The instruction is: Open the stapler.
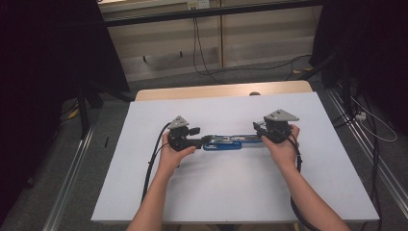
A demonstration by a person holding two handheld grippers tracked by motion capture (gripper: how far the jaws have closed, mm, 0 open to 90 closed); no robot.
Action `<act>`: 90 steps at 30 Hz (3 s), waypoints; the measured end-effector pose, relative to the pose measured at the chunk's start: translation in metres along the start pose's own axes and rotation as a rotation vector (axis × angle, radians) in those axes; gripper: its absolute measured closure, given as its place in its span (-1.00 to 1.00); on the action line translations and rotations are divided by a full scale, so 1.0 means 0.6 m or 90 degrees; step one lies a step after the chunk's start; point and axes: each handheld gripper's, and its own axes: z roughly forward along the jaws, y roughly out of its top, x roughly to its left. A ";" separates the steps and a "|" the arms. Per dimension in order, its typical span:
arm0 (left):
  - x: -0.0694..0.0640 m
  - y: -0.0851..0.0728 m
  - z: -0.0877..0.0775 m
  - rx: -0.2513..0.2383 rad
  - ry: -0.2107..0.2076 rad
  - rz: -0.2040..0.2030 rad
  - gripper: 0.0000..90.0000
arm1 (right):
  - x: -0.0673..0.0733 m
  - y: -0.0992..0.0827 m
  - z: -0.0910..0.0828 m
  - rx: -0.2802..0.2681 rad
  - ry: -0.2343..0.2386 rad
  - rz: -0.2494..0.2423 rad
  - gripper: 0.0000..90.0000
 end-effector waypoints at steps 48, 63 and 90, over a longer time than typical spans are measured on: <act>0.007 0.004 -0.024 0.034 0.051 -0.014 -0.76 | -0.080 -0.011 0.097 0.101 0.039 0.059 -0.27; 0.012 0.002 -0.024 0.036 0.048 -0.032 -0.76 | -0.075 -0.012 0.112 0.146 0.061 0.066 -0.01; 0.015 0.001 -0.025 0.039 0.045 -0.036 -0.76 | -0.077 0.004 0.096 0.140 0.124 -0.038 0.17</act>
